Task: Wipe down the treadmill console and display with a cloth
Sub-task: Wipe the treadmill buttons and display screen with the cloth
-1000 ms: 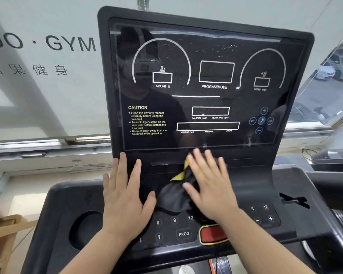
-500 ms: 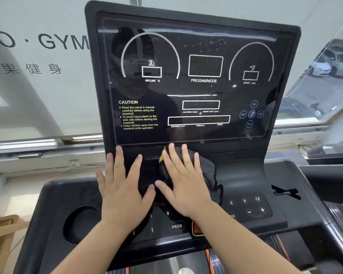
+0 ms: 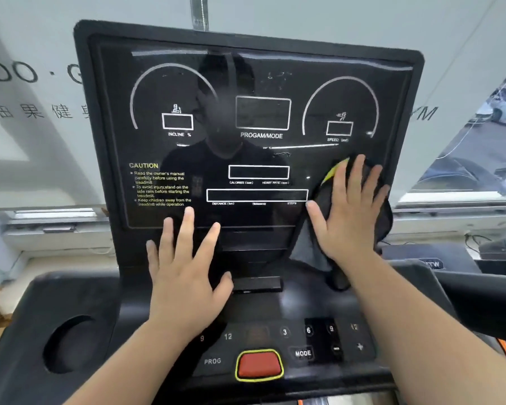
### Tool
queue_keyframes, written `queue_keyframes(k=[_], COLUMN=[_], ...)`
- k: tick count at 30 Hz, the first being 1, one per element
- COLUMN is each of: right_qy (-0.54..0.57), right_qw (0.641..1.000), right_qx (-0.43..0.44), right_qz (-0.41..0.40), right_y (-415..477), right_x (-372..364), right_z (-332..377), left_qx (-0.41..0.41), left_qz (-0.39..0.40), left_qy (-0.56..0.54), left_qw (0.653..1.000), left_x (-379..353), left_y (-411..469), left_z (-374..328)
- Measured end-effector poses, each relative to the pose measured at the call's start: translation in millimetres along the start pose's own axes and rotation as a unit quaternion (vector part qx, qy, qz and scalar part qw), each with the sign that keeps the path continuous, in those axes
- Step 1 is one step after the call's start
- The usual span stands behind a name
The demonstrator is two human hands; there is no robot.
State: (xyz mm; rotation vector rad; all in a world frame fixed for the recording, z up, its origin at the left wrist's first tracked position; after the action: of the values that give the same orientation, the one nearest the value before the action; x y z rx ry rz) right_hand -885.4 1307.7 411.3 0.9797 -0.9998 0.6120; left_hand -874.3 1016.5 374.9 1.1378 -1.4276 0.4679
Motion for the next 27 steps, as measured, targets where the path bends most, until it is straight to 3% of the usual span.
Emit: queue_keyframes(k=[6,13,16,20,23,27], right_qy=[-0.029,-0.033,-0.029,-0.037,-0.009,0.019], right_qw=[0.980,0.955,0.962,0.984,0.992,0.989], right_qx=[0.172,0.284,0.260,0.158,0.086,0.062], right_qz=[-0.090,-0.078,-0.077,-0.068,-0.096,-0.133], right_y=[56.6,-12.1,-24.1,17.8,66.8,117.0], right_x=[39.0,-9.7,-22.6,-0.8,33.8,72.0], right_z=[50.4,37.9,-0.8,-34.5,-29.1,8.5], left_qx=[0.014,0.037,0.020,0.018,0.017,0.012], left_qz=[-0.035,-0.102,-0.079,-0.048,-0.047,-0.051], left_qy=[0.004,-0.008,0.020,0.033,0.032,0.034], left_qw=[0.999,0.994,0.997,0.998,0.998,0.998], left_x=[9.1,15.9,14.6,11.0,9.7,11.2], left_y=[29.6,54.7,64.1,65.7,65.6,65.4], left_z=[-25.1,-48.5,-52.3,-51.3,-49.4,-46.5])
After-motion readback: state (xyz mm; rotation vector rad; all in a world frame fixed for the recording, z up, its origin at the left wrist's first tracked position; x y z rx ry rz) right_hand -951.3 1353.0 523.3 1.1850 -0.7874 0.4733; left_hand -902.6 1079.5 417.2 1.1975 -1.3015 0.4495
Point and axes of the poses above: each hand's wrist, its own y-axis towards the middle knuckle, its own x-axis out of the back of the hand, z = x × y, the point moved 3 cm from there along y, towards the middle knuckle, and after that the axes turned 10 degrees about -x, right-handed, at the moved point
